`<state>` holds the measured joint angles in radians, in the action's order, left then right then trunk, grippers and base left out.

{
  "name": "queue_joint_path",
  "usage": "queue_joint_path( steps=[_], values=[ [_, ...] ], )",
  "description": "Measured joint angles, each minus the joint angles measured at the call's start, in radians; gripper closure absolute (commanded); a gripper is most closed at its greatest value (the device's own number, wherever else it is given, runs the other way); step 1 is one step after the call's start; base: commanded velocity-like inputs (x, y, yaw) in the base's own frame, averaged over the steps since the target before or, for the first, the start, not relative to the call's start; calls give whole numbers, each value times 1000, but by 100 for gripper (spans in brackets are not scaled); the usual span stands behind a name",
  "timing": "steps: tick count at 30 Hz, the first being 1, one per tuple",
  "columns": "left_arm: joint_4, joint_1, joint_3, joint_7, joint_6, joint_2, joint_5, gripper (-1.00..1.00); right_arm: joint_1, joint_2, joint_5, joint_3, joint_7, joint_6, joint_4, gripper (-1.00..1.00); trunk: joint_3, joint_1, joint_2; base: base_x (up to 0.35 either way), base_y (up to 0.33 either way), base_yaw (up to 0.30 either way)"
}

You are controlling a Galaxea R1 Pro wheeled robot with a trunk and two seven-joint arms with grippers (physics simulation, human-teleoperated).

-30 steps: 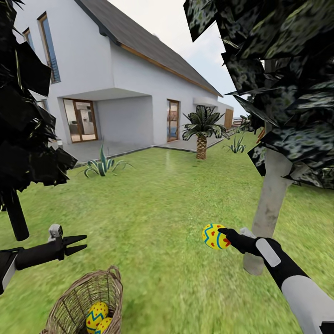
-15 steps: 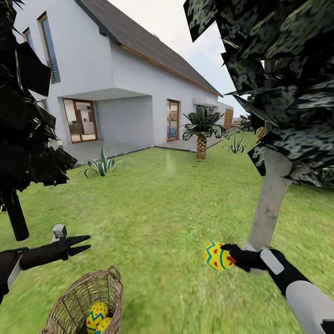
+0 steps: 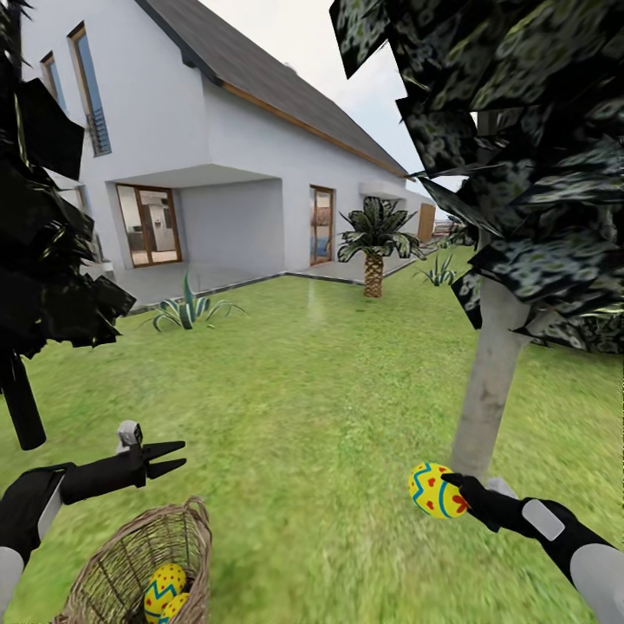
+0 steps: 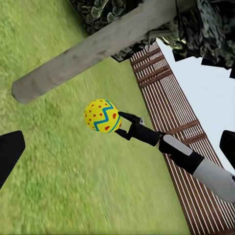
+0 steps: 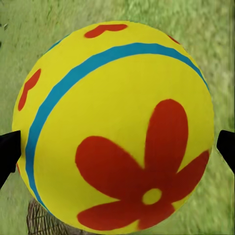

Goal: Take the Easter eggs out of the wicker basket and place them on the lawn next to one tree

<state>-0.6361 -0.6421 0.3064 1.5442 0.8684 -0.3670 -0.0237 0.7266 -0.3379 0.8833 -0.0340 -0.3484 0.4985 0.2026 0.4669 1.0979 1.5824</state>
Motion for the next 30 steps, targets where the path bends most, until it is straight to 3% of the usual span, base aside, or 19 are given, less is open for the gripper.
queue_joint_path(
  steps=[5,12,14,17,23,27,30],
  values=[
    [-1,0,0,2,0,0,1,-100,0,1,0,-1,5,-22,0,100,0,0,0,-153,-236,0],
    [-2,0,0,3,0,-1,1,-100,0,1,0,-5,31,-34,0,100,0,0,0,-30,-32,0],
    [-2,0,0,2,0,0,1,-100,0,0,-26,-6,51,-32,-1,100,0,0,0,-1,-1,0],
    [-2,0,0,2,0,-1,1,-100,0,0,-107,-5,84,-28,-2,100,3,4,7,0,0,0],
    [-2,0,0,-4,0,0,1,-100,0,-1,-129,-4,156,-35,-1,100,16,19,35,0,0,0],
    [-22,0,2,-85,1,0,1,-100,0,0,-129,-5,233,-37,-1,100,16,19,35,0,0,0],
    [-47,0,2,-111,3,4,2,-100,0,0,-130,-5,246,-52,-1,100,16,19,35,0,0,0]
  ],
)
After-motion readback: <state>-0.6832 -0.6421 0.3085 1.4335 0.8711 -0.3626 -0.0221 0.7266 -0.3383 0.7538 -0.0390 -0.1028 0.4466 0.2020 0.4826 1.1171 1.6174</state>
